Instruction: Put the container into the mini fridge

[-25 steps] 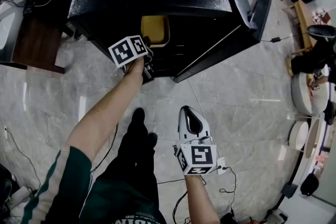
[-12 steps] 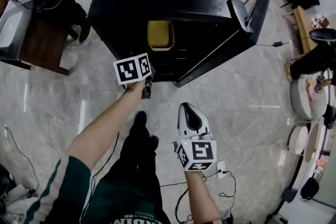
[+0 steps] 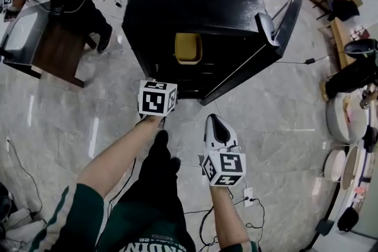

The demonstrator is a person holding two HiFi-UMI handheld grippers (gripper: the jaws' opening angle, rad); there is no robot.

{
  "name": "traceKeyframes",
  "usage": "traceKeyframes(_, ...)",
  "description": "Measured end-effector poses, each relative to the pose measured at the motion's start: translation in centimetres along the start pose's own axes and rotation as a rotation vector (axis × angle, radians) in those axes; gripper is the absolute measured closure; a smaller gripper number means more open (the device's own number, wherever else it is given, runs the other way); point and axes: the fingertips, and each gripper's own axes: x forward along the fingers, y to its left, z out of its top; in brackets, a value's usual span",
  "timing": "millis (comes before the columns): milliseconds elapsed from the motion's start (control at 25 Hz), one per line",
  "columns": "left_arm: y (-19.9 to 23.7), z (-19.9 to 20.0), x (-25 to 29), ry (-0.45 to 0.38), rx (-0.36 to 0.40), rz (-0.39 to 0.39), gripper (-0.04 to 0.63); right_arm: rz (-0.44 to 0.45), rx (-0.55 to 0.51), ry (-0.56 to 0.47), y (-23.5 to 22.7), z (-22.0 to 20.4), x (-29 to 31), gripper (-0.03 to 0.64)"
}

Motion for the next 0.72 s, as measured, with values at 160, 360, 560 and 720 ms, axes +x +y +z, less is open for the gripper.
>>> traceKeyframes(160,-0.8,0.3,-2.3,0.001,0.048,0.000,0.581,-0.010,-0.007,0.000,0.3,0.9,-0.5,0.581)
traceKeyframes(360,-1.5,0.9,-5.3,-0.009,0.086,-0.009,0.581,-0.004,-0.012,-0.009,1.2,2.2,-1.4,0.580)
traceKeyframes(560,-2.1,1.4,-8.6,-0.022,0.104,-0.020,0.581,0.011,-0.012,-0.022,2.6,3.5,-2.6,0.581)
traceKeyframes(720,-2.8,2.3,-11.3,-0.052,0.137,-0.029,0.581,0.016,-0.021,-0.027,3.5,4.3,-3.9,0.581)
